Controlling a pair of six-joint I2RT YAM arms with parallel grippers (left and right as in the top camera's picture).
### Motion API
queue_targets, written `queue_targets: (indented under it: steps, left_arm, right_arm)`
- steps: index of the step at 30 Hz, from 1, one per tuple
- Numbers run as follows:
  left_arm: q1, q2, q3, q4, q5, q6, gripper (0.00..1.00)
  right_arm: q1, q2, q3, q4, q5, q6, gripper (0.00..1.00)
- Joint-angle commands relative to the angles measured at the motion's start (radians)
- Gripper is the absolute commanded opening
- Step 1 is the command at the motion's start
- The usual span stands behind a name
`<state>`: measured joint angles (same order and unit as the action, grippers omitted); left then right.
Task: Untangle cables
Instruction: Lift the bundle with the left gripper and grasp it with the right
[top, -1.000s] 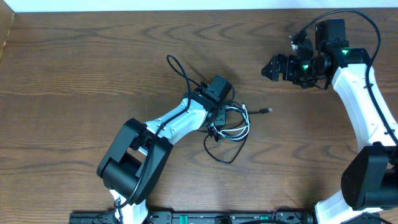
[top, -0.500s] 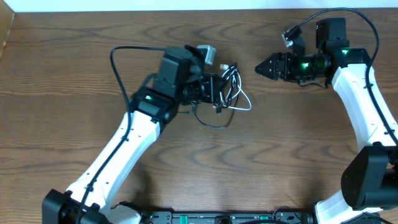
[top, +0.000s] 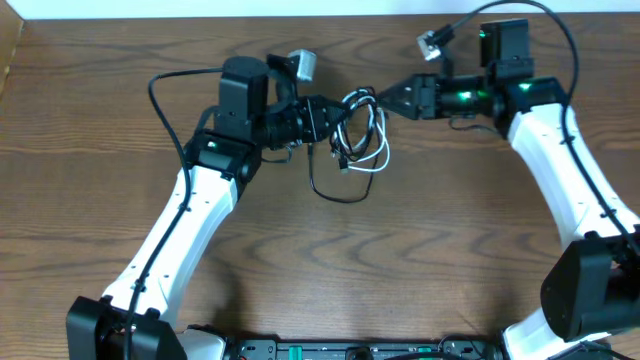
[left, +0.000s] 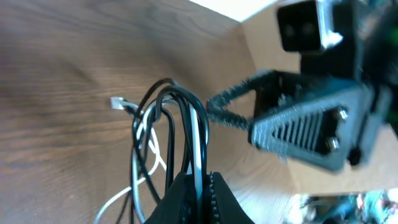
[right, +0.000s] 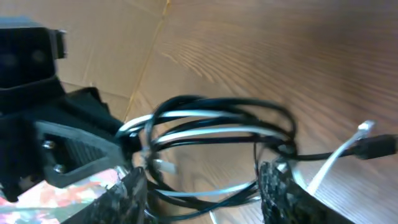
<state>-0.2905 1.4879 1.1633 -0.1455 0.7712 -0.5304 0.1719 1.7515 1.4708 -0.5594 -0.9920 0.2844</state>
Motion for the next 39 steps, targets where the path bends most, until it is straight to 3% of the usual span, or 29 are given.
queue_targets:
  steps: [1,4,8,16,26,28,30,32,35,39]
  left_arm:
    - [0.004,0.008,0.003,0.010,-0.063,-0.123,0.07]
    - [0.004,0.008,0.003,0.020,-0.072,-0.157,0.08]
    - [0.004,0.008,0.003,0.021,-0.081,-0.164,0.07]
    - [0.004,0.008,0.003,0.020,-0.084,-0.190,0.07]
    - [0.004,0.008,0.003,0.021,-0.084,-0.190,0.07]
    - [0.006,0.008,0.003,0.021,-0.084,-0.190,0.07]
    - [0.021,0.008,0.003,0.021,-0.084,-0.189,0.08]
    - [0.042,0.008,0.003,0.019,-0.083,-0.189,0.07]
    - [0.101,0.008,0.003,-0.022,-0.083,-0.159,0.08]
    - [0.196,0.008,0.003,-0.217,-0.144,0.040,0.07]
  right_arm:
    - [0.060,0.002,0.001,0.046,0.068,0.150,0.51]
    - [0.106,0.002,0.001,0.070,0.196,0.257,0.42]
    - [0.146,0.002,0.000,0.082,0.338,0.360,0.42]
    - [0.199,0.034,0.001,0.141,0.357,0.400,0.42]
    - [0.222,0.122,0.000,0.140,0.443,0.452,0.31]
    - [0.222,0.129,0.001,0.119,0.494,0.452,0.27]
    - [0.207,0.134,0.001,0.046,0.597,0.451,0.16]
    - [0.183,0.134,0.001,-0.008,0.661,0.431,0.01]
    - [0.085,0.134,0.001,-0.116,0.717,0.328,0.01]
    - [-0.044,0.132,0.001,-0.156,0.568,0.121,0.01]
